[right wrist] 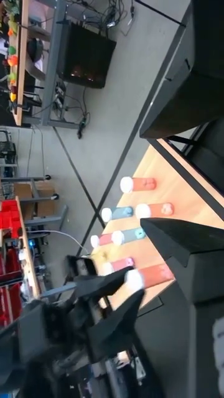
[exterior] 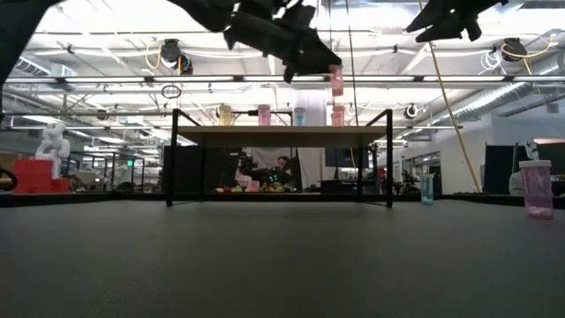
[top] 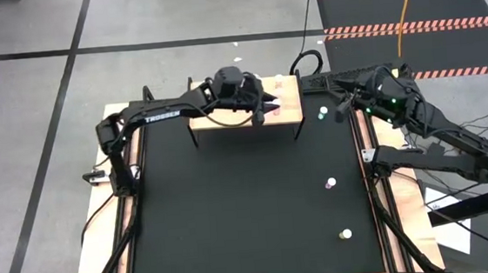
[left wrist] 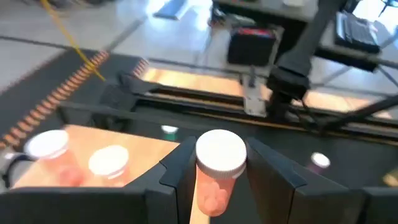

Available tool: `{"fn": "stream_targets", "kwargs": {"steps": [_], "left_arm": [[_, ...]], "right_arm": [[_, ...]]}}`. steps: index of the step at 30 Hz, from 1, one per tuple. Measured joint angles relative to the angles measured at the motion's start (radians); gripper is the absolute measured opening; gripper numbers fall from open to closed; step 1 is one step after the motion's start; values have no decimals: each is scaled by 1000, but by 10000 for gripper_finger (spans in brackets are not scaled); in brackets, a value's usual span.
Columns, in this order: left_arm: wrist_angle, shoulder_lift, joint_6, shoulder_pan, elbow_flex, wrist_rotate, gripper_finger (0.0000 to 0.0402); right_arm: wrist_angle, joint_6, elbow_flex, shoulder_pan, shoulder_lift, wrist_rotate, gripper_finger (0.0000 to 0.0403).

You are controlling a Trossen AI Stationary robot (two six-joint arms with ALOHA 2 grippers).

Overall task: Pick and place medicine bottles onto shelf by color
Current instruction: Put the orange pill bottle on the shelf aligned with the other orange pill bottles

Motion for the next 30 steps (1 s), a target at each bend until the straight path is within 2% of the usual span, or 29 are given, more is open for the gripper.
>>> {"fn": "stream_targets", "kwargs": {"steps": [3,6,13,19,30], "left_arm": [[178,-7,-19,1,-84,-21,129],[235,23,-53,-2,-99,-38,129],[226,46,-27,-22,-100,-122,129],[221,45,59,-33,-99,-127,129],[240,59,55,-31,-98,-148,129]], "right_arm": [[23,-16,0,0,24,-3,212],[34,-20,0,0,44,-4,212],[41,-20,0,0,60,-4,212],[65,-24,0,0,67,-4,212],[132,-21,0,0,76,-5,212]]}}
